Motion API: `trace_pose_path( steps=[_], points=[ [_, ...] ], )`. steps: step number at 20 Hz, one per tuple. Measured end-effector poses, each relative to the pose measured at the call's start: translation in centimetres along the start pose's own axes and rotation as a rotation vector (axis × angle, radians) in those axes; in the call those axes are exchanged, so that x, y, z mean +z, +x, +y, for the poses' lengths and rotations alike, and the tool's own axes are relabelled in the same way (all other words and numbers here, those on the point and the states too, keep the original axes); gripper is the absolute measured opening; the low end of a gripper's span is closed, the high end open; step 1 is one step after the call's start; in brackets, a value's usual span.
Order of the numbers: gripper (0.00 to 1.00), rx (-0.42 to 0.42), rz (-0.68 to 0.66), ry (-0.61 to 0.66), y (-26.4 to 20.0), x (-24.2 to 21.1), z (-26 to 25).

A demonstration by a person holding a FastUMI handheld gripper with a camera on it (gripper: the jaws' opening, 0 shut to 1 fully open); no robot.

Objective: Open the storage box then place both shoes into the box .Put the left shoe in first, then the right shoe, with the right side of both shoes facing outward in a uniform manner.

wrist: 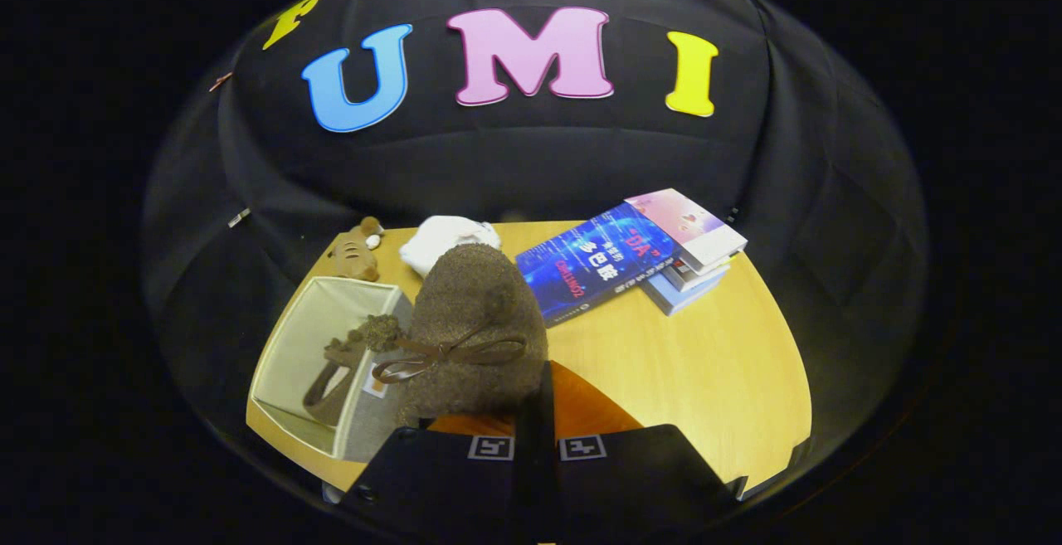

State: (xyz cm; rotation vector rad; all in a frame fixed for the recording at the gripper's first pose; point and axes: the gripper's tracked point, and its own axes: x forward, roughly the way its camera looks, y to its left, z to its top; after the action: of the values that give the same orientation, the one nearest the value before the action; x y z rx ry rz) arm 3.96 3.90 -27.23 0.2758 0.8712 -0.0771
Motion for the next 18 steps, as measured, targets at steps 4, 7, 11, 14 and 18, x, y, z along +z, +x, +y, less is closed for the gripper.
trace_pose_path(
  steps=[4,7,11,14,18],
  points=[
    [0.05,0.054,0.026,0.037,1.1,0.5,7.8],
    [0.05,0.051,0.047,0.039,2.2,0.3,12.0],
    [0.05,-0.002,0.108,0.033,4.4,-1.7,15.2],
    [0.05,-0.041,0.179,0.009,6.0,-4.7,16.8],
    [0.06,-0.131,0.229,-0.021,7.1,-7.7,16.3]
  ],
)
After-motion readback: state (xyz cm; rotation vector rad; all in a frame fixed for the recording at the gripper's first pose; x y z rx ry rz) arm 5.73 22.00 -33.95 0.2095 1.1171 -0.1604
